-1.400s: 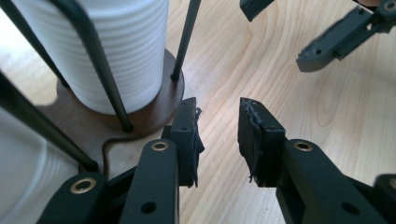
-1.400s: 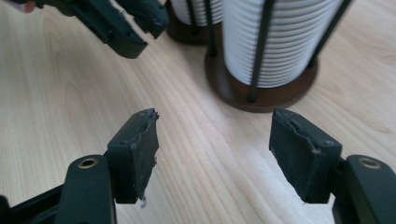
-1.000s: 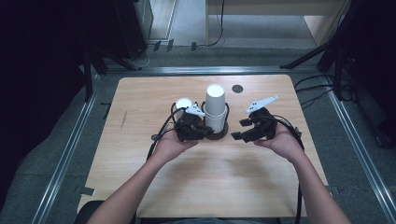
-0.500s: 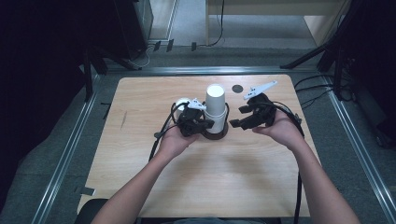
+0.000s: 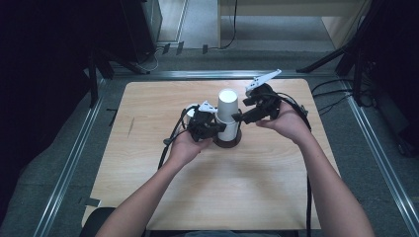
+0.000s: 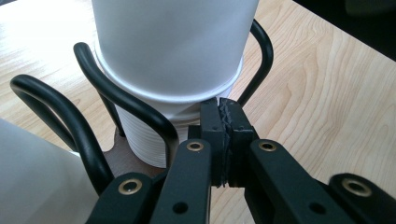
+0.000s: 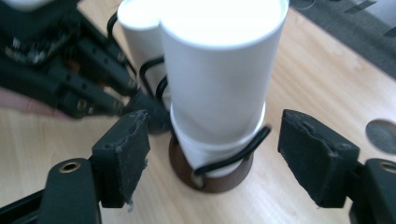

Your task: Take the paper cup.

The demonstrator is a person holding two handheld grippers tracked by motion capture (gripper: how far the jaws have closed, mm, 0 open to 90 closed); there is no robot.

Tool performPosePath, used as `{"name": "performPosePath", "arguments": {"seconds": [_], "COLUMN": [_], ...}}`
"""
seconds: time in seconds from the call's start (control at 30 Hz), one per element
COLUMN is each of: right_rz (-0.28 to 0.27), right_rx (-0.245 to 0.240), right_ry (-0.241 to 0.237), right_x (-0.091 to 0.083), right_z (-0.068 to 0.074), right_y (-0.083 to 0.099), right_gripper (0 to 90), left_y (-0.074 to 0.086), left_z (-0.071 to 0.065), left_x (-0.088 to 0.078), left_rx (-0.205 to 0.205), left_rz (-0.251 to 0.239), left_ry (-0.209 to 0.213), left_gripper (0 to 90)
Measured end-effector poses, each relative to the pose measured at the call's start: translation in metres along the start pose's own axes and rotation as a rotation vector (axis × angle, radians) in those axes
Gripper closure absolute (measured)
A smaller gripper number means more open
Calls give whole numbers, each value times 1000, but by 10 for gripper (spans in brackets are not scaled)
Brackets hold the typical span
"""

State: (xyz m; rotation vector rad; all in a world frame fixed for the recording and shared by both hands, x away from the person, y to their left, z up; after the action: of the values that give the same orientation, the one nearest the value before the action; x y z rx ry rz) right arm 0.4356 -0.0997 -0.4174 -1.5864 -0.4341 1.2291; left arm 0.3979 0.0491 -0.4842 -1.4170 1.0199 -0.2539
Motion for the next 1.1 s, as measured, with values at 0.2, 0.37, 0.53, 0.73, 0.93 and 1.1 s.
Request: {"name": "performPosePath", "arguments": {"seconds": [0.2, 0.37, 0.53, 0.73, 0.93, 1.1], "right_rz": [-11, 24, 47, 58, 74, 78], "right_rx": [-1, -14, -7, -7, -32, -43], "right_ry": [-3, 4, 27, 35, 21, 23], "right_x": [14, 30, 40, 41, 40, 36], "right_z": [0, 3, 3, 0, 0, 1], "right_y": [-20, -28, -31, -32, -33, -38], "right_gripper": [198, 178, 225, 300, 307, 316], "left_y": [0, 1, 1, 2, 3, 3], "left_z": [-2, -2, -3, -3, -4, -4], "left_x": [1, 2, 3, 3, 3, 3], "left_rx": [5, 14, 19, 21, 30, 16], "left_rz": [-2, 3, 8, 8, 7, -2], "left_ry": [0, -2, -4, -3, 2, 7], "left_gripper": [893, 891, 882, 878, 862, 858]}}
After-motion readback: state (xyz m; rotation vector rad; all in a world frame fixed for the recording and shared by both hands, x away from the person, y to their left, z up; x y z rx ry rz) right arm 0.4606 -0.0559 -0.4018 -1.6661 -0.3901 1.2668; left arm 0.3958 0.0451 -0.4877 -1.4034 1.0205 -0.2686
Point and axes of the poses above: each handheld gripper's, and its own axes: x roughly forward along the jaws, y roughly out of its underside, z roughly to its left, the point moved 5 cm from there along x, roughly forward along the jaws, and after that the axes turned 15 degrees about -z, right-handed, at the moved point
